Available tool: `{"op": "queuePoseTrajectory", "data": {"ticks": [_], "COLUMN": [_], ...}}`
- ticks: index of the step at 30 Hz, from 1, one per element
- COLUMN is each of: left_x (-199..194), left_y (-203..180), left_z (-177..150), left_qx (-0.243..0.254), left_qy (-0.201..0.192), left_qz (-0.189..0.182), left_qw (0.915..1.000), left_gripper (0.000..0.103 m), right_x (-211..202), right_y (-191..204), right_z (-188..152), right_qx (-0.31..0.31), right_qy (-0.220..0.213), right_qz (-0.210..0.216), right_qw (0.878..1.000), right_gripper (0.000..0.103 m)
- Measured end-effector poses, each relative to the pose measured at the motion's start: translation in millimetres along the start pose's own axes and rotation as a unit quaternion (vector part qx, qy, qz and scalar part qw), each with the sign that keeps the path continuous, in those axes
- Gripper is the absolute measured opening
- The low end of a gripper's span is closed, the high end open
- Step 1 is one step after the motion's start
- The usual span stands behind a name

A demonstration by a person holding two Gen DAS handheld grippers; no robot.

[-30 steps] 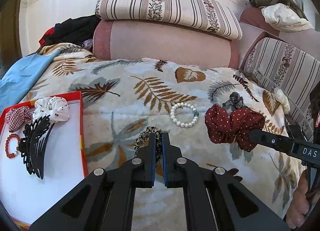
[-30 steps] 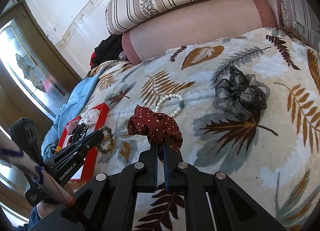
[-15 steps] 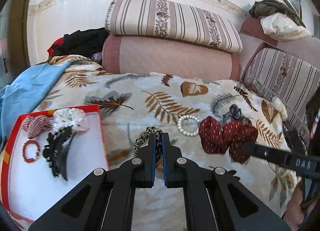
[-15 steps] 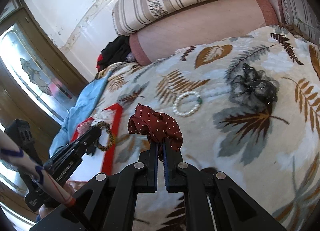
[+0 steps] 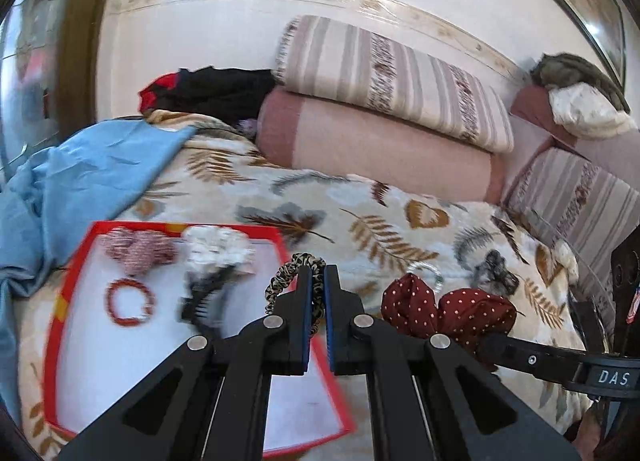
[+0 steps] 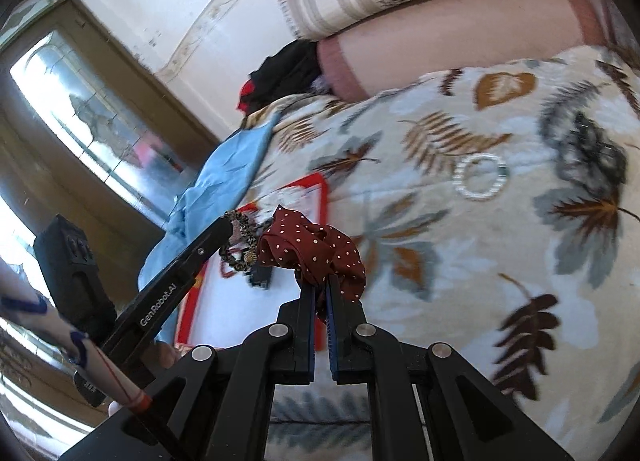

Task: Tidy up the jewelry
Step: 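Carry the gold bracelet in left gripper while right gripper carries the red scrunchie over the tray, then lower the gold bracelet and red scrunchie into the tray and open both grippers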

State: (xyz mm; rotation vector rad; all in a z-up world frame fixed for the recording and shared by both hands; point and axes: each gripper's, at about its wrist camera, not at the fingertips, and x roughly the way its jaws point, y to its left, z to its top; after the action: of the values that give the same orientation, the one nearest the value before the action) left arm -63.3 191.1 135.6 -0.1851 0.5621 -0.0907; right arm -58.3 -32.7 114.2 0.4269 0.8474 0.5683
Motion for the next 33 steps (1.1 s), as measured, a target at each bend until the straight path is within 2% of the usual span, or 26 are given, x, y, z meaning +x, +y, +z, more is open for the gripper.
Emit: {"op": "queuePoseTrajectory", "data": {"ticks": [8,13,16,24,33], "left_x": [-13.3,-13.2,-9.3,11.5,29.0], "left_y": [77.0,118.2,141.5,153.7,160.4], "left_z": [-2.1,-6.4,-10.1,-13.8,-19.4], "left_qx": [-0.05,-0.077,-0.108,-0.122,-0.13], "left_qy": [0.008,0.02,0.034,0.059,0.085], "left_qz": [0.049,0.085,0.095,0.111,0.124], "left_qw": [0.9975,0.9932,0.9891,0.9846,0.98], "left_gripper": [0.005,0.005,0.005,0.005,0.006], "right_x": [50.0,81.0,97.5,133.1,156.4], "right_y": [56.9,83.6,92.6,99.4,95.3], "right_z": [-10.6,-18.4,-21.7,-28.0,-28.7], "right_qx": [-0.035,-0.048,-0.05,-0.038,-0.024], "right_qy": [0.048,0.073,0.086,0.113,0.122], "right_qz": [0.031,0.043,0.046,0.037,0.028], "right_qw": [0.998,0.995,0.994,0.992,0.992], "right_gripper": [0.006,0.006,0.006,0.006,0.007]}}
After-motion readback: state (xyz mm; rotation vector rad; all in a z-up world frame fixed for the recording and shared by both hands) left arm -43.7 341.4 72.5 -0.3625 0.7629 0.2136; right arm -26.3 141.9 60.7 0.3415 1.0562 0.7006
